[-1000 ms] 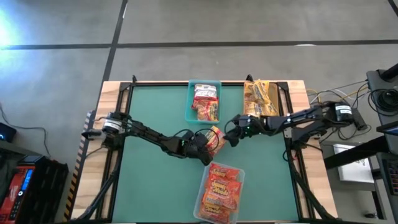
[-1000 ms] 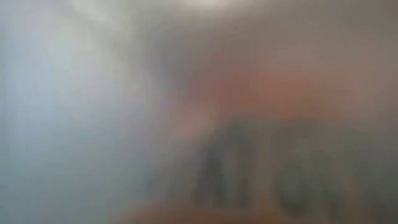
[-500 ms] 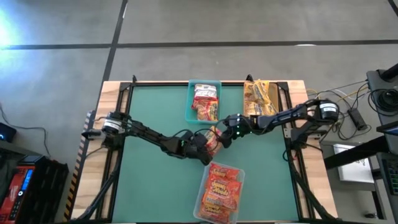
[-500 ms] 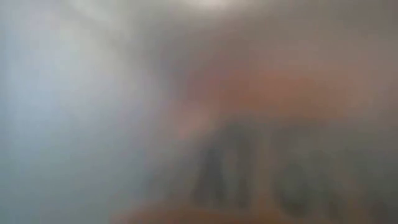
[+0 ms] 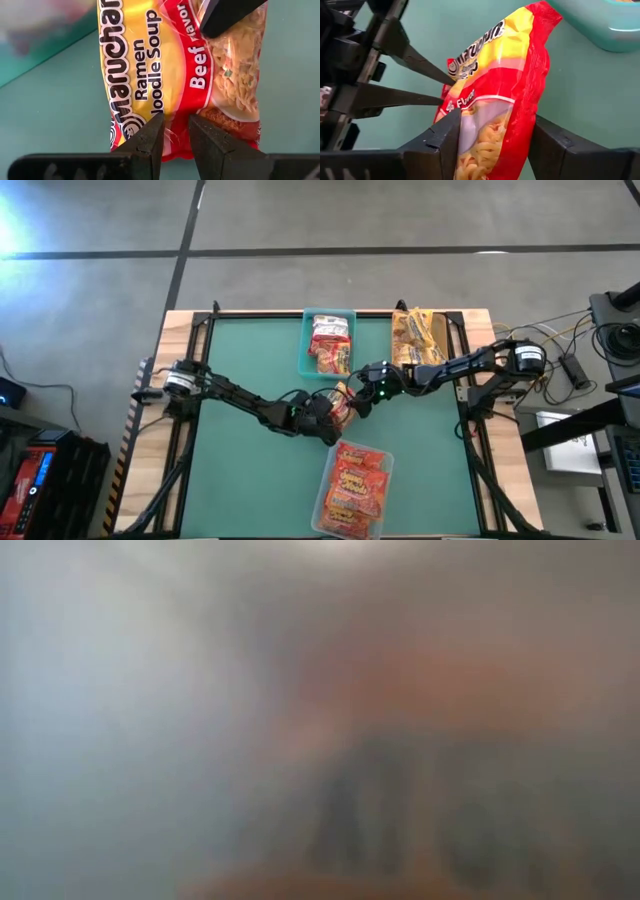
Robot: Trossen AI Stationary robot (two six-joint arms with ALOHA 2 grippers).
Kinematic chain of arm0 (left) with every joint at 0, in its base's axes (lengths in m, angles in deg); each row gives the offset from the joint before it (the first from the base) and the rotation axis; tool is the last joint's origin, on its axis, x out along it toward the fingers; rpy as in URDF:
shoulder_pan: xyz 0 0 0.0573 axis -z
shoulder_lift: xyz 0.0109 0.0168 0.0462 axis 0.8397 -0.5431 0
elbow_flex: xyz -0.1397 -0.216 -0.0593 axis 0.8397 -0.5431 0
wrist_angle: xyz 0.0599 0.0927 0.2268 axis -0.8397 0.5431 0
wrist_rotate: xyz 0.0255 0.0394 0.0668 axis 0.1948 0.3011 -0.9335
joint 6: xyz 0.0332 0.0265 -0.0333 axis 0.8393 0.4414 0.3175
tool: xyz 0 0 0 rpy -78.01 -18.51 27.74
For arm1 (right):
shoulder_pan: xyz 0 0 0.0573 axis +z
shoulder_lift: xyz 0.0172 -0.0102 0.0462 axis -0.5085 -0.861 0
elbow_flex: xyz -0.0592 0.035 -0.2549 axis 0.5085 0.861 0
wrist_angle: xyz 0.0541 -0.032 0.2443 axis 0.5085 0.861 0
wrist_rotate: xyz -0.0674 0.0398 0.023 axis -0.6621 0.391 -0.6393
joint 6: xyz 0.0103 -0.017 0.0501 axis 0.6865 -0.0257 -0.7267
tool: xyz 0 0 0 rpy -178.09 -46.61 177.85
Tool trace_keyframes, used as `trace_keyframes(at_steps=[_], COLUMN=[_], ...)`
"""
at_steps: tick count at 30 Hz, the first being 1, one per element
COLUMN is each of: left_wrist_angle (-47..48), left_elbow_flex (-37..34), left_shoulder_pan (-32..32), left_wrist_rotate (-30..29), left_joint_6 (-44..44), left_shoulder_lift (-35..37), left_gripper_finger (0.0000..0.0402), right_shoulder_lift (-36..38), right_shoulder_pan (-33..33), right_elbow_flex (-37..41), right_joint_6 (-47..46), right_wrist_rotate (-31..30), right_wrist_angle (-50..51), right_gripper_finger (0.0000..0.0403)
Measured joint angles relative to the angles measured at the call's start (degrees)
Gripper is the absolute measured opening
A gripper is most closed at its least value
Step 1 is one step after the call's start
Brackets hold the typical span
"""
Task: Sort Maruchan noodles
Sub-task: Put the red noodle pack into the transparent green bin
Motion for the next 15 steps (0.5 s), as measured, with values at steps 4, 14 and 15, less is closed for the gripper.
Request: trace_keyframes(at_steps=[4,14,15], left_wrist_angle=[-0.7,2.1,2.7], left_elbow_flex=[0.0,-0.2,-0.1], left_shoulder_pan=[0.4,2.9,3.0], left_wrist_rotate=[-1.1,-15.7,-16.3], left_joint_6=[-0.6,-0.2,-0.9], left_shoulder_lift=[0.5,6.3,6.7], left_gripper_finger=[0.0075,0.0075,0.0075], right_shoulder_lift=[0.5,0.6,0.7], right_shoulder_pan=[0.1,0.2,0.2], right_elbow_flex=[0.0,0.0,0.0], right_joint_6=[0.2,0.7,0.8], right_wrist_rotate=[0.4,1.9,2.1], right_wrist_angle=[-0.2,-0.1,-0.1], right_gripper_finger=[0.0163,0.015,0.0145])
